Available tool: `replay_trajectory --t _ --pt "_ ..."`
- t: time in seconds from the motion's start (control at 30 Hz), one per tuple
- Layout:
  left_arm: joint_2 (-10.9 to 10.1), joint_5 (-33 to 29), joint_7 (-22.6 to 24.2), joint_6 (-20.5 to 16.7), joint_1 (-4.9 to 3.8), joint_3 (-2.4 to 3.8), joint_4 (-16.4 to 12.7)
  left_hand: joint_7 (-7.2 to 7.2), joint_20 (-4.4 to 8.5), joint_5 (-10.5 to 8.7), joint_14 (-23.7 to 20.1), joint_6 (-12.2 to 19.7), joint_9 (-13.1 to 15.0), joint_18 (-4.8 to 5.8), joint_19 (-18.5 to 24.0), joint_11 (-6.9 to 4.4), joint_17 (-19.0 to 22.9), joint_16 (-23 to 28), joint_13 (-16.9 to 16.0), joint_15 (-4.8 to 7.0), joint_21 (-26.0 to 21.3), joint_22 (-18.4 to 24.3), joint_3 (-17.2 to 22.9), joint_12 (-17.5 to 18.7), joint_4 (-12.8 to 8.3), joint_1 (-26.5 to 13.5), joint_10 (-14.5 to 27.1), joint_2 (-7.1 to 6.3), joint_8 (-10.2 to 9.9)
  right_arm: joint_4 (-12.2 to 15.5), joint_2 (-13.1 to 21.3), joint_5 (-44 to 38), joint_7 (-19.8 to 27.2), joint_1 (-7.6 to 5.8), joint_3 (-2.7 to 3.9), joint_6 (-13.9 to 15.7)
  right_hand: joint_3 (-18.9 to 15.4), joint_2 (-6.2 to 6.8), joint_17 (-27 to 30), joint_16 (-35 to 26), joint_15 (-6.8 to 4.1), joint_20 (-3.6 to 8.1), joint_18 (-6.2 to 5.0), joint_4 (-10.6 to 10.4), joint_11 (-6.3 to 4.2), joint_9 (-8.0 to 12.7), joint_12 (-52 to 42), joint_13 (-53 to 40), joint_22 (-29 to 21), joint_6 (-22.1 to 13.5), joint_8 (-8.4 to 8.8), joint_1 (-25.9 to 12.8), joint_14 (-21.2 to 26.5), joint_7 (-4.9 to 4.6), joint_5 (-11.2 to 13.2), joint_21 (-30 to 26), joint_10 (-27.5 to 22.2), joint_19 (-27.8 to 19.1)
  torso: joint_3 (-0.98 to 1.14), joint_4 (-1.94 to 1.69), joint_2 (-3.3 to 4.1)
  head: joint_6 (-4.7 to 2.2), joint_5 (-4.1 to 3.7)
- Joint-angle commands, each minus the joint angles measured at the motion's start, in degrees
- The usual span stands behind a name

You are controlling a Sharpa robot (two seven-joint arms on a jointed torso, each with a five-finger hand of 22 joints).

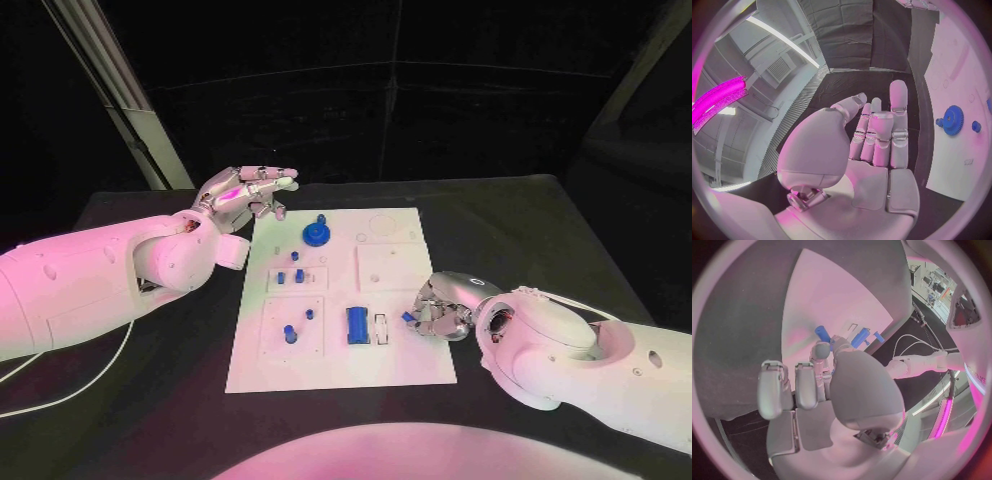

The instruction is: Assemble the parts on the task board

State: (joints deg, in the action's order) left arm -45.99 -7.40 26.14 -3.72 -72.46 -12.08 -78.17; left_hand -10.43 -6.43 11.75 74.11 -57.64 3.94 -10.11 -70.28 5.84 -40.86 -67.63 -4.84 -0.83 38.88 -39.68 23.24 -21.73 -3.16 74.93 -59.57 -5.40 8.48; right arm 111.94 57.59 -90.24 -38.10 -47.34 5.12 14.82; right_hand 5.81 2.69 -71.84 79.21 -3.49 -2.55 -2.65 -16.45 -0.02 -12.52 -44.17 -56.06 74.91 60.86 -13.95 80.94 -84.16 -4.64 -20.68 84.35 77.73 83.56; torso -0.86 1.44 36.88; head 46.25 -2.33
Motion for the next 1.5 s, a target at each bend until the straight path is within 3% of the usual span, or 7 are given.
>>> replay_trajectory --t 0.03,0.2,0.33,0.73,0.9,1.1,1.5 --pt "0.1 -0.1 0.2 0.6 -0.07 0.04 -0.2 0.14 -0.06 0.25 -0.3 0.3 -0.1 -0.36 -0.2 0.04 0.1 0.1 0.1 -0.05 -0.2 0.1 -0.3 -0.2 0.0 0.0 0.3 0.37 0.4 0.0 -0.2 6.6 0.2 -0.06 -0.01 3.7 0.5 -0.16 -0.3 0.4 -0.44 -0.04 0.38 0.0 -0.17 -0.1 -0.5 -0.3 6.3 0.5 0.3 -0.8 -2.8 0.08 -0.5 0.4 0.6 0.4 -0.02 -0.01 -0.03 0.21 -0.01" --pt "0.1 -0.1 0.2 0.6 -0.08 0.04 -0.2 0.13 -0.09 0.29 -0.3 0.4 -0.1 -0.36 -0.3 0.06 0.2 0.0 0.1 -0.08 -0.3 0.2 -0.4 -0.4 0.0 0.0 0.4 0.47 0.4 -0.6 -1.1 9.4 0.3 -0.06 -0.01 4.4 1.0 0.07 -0.7 0.7 -0.51 0.03 0.4 -0.1 -0.23 0.0 -1.1 -0.7 6.4 1.0 0.57 -2.1 -2.9 0.19 -1.0 0.5 1.0 0.5 -0.08 -0.05 -0.05 0.35 0.02" --pt "0.1 -0.1 0.2 0.6 -0.08 0.04 -0.3 0.13 -0.09 0.29 -0.3 0.4 -0.1 -0.36 -0.3 0.06 0.2 0.0 0.1 -0.08 -0.3 0.2 -0.4 -0.4 0.0 0.0 0.4 0.47 0.4 -0.9 -2.0 10.7 0.5 -0.06 -0.01 5.1 1.0 0.62 -0.9 0.8 -0.55 0.09 0.42 0.0 -0.27 0.0 -1.4 -1.1 6.5 1.6 0.96 -4.0 -2.9 0.25 -3.6 0.5 1.3 0.5 0.02 0.0 -0.04 0.35 0.18" --pt "0.1 -0.1 0.2 0.6 -0.09 0.04 -0.3 0.11 -0.09 0.28 -0.3 0.4 -0.1 -0.36 -0.3 0.07 0.2 0.0 0.1 -0.09 -0.3 0.2 -0.4 -0.5 0.0 -0.1 0.4 0.5 0.5 -1.2 -3.6 12.3 1.1 -0.06 -0.01 7.0 0.7 0.89 -1.2 1.0 -0.67 0.18 0.48 0.0 -0.43 -0.3 -1.9 -1.7 6.7 2.4 1.06 -5.7 -2.9 0.48 -4.7 0.7 1.7 0.7 0.03 0.04 -0.02 0.38 0.48" --pt "0.2 -0.1 0.2 0.6 -0.09 0.04 -0.4 0.11 -0.09 0.28 -0.3 0.4 -0.1 -0.36 -0.3 0.07 0.2 0.0 0.1 -0.09 -0.3 0.2 -0.4 -0.5 0.0 -0.1 0.4 0.5 0.5 -1.5 -4.3 12.5 1.0 -0.06 -0.01 6.1 0.6 0.93 -1.2 1.0 -0.68 0.2 0.48 0.0 -0.44 -0.3 -2.0 -1.7 6.8 2.5 1.1 -5.8 -2.9 0.49 -4.9 0.7 1.7 0.7 0.03 -0.06 -0.01 0.37 0.54" --pt "0.2 -0.1 0.3 0.5 -0.1 0.05 -0.4 0.11 -0.09 0.28 -0.3 0.4 -0.1 -0.36 -0.3 0.07 0.2 0.0 0.1 -0.09 -0.3 0.2 -0.4 -0.5 0.0 -0.1 0.4 0.5 0.5 -2.0 -5.1 12.8 0.3 -0.06 -0.01 2.9 0.4 0.75 -0.9 0.9 -0.66 0.21 0.45 -0.1 -0.4 -0.4 -1.4 -1.4 6.6 2.5 1.28 -6.6 -2.9 0.45 -5.3 0.6 1.6 0.6 0.02 0.01 0.0 0.46 0.69" --pt "0.3 -0.1 0.3 0.5 -0.11 0.05 -0.4 0.12 -0.11 0.27 -0.4 0.4 -0.1 -0.35 -0.3 0.07 0.3 0.0 0.1 -0.1 -0.3 0.2 -0.4 -0.5 0.1 -0.2 0.5 0.55 0.5 -3.0 -6.0 12.7 -0.2 -0.06 -0.01 1.8 0.4 0.5 -0.9 0.8 -0.67 0.21 0.43 -0.1 -0.42 -0.4 -1.3 -1.4 6.6 2.7 1.39 -7.1 -2.8 0.49 -5.8 0.6 1.5 0.6 0.01 0.01 -0.1 0.44 0.85"
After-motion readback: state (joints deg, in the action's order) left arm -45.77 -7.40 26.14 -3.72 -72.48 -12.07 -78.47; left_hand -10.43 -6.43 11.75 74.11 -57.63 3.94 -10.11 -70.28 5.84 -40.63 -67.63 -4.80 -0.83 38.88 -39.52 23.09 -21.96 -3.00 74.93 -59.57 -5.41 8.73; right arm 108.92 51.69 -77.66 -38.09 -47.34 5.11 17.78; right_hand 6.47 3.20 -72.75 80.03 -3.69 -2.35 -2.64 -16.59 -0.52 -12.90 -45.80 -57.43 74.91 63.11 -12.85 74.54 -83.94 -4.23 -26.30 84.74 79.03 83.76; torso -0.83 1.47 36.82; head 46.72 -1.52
